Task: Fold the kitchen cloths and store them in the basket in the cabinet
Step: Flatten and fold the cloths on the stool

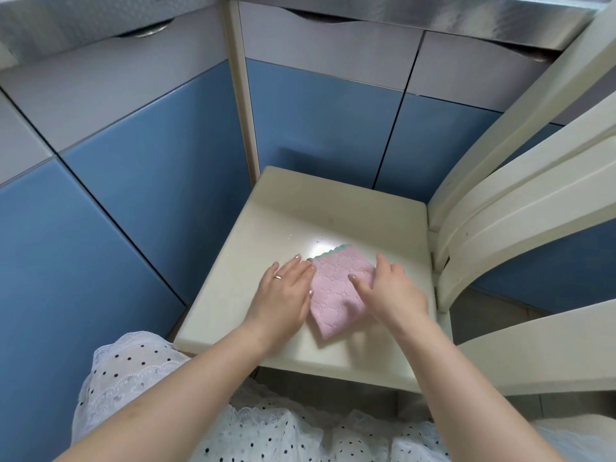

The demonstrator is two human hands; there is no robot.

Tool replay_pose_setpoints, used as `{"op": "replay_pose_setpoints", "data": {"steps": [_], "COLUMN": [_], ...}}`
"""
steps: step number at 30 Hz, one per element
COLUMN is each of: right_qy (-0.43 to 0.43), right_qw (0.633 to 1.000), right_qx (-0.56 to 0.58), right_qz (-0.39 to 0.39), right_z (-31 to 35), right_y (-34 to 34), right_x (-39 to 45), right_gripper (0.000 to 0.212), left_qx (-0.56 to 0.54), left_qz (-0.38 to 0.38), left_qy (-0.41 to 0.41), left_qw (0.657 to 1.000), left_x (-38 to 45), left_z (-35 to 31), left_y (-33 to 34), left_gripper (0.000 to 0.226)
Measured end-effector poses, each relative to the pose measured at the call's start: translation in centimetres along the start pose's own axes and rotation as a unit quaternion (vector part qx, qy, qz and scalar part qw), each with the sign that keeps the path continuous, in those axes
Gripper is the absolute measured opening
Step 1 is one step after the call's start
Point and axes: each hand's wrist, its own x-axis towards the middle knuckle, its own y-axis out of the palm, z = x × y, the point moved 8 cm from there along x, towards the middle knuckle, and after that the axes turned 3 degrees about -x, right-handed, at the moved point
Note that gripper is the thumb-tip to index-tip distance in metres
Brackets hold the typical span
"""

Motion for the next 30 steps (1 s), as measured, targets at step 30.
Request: {"op": "replay_pose_setpoints", "data": {"steps": [30], "right_qy": [0.037], "right_qw": [0.962], "right_qx": [0.265], "right_qz": [0.055], "right_z": [-2.2], "right_y": [2.0], "right_x": [3.1], "right_gripper": [0.058], "left_qx": [-0.658], "left_qz": [0.016], "left_qy": [-0.47], "left_qw": [0.589], "left_x": [-4.2], "left_z": [3.7], "left_y": [4.3], "left_gripper": [0.08]}}
